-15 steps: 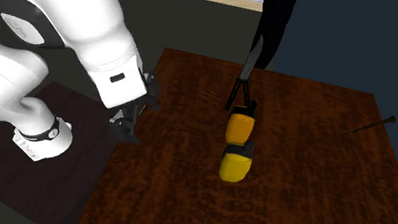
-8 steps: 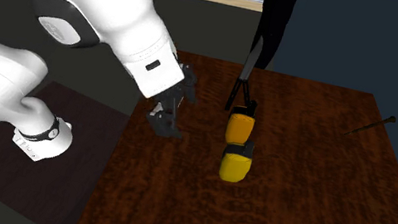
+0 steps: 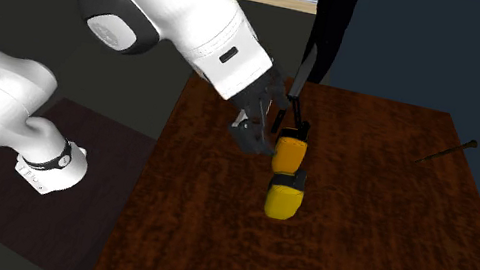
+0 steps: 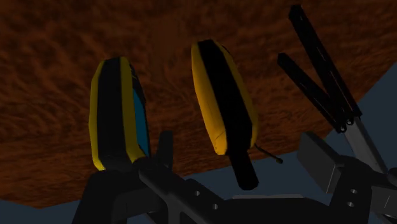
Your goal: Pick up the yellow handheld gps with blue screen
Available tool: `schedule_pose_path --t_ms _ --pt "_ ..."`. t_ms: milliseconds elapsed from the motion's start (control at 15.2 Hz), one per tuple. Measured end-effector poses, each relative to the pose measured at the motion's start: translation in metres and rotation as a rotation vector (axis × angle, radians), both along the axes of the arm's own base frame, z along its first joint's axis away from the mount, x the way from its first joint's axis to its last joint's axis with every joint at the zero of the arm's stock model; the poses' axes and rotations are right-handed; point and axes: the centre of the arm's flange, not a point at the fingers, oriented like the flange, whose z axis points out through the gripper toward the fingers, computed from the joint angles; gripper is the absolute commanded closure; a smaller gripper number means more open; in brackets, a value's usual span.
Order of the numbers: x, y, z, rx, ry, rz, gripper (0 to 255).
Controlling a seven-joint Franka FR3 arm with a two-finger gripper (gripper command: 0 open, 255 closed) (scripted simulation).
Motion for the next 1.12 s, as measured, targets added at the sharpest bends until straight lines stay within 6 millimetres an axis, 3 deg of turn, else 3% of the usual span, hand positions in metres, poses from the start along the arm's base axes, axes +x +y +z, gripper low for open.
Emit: schedule_pose_path --t_ms 264,726,792,1122 --pt "0.023 0.006 0.019 0.036 -0.085 -0.005 0" --pt "0.026 0.008 -0.012 0.042 -0.097 -0.006 0" --pt "0.026 0.008 -0.014 0.042 -0.097 -0.006 255" --pt "0.025 0.007 -0.015 0.042 -0.101 -0.006 255"
